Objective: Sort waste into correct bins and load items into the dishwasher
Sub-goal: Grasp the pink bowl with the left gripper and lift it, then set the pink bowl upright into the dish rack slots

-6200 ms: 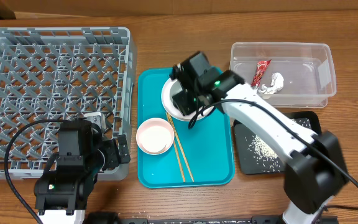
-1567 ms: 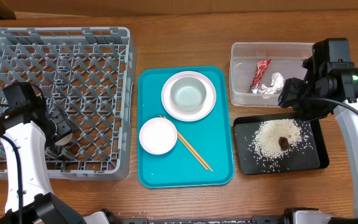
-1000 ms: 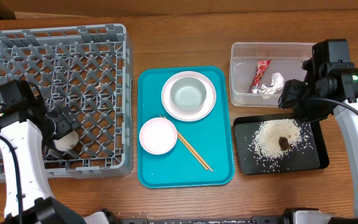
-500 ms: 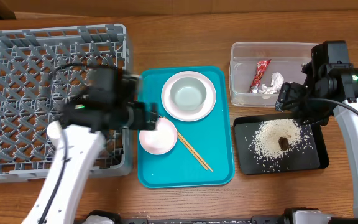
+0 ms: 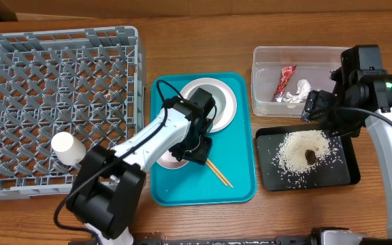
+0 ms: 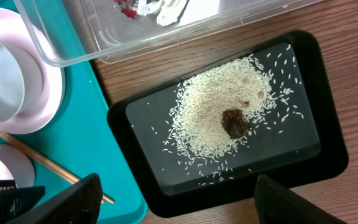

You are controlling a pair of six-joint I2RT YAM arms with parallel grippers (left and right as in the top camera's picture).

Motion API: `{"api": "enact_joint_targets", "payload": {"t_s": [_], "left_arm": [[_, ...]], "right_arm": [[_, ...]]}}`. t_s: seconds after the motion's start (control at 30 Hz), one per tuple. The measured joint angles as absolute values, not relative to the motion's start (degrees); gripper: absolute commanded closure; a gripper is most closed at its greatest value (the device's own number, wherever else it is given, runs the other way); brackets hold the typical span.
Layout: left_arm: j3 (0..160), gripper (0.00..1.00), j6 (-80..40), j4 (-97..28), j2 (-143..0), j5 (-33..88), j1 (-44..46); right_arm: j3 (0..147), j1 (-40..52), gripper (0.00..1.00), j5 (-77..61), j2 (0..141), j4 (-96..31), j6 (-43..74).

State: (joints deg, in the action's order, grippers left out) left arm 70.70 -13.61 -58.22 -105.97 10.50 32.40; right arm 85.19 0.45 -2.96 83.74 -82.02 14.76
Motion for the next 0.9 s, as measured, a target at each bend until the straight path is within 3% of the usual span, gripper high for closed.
{"api": "enact_joint_targets", "payload": {"t_s": [0.17,0.57,0.77,0.9], "left_arm": [[70.7,0.96,-15.1,-58.2,-106.4,9.1,32.4],[76.3,0.96,-16.0,-62.0,-92.8,1.9,29.7],[80.6,0.96,-5.8,-60.2,-82.2,9.6,15.8],[81.0,0.96,6.2,-60.4,-81.6,25.1,0.4]], "right_arm": [[85.2,0.4,0.20,-3.0,83.7,-82.0,14.8],[85.2,0.5,0.20,-3.0,83.7,-82.1,14.8],[85.2,0.5,0.20,-3.0,83.7,-82.0,14.8],[85.2,0.4,0.20,-3.0,83.7,-82.1,14.8]]}}
